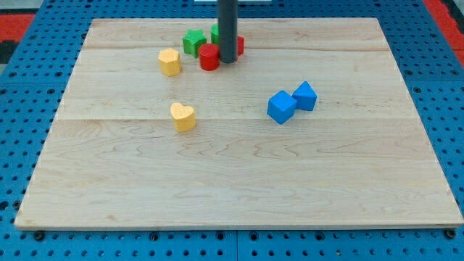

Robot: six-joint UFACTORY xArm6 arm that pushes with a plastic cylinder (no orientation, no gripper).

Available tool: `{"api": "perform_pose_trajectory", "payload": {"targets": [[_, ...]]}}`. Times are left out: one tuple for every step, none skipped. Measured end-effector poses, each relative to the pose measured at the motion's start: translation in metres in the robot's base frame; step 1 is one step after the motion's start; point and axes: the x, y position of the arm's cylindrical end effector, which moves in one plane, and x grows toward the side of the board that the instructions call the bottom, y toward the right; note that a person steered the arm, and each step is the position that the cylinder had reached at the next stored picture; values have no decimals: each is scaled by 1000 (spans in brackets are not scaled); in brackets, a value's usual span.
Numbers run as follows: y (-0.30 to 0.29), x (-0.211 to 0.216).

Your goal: Push the yellow hexagon into the blue cube

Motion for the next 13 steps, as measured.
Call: {"api": "perform_pose_trajectory", "payload": {"targets": [[21, 33], [-59, 38], [-163, 38], [-196, 20], [-167, -24], [-132, -16], [-117, 47], [-81, 69], [-140, 59], [-127, 15], [-61, 18], [-8, 54], [32, 68]]}}
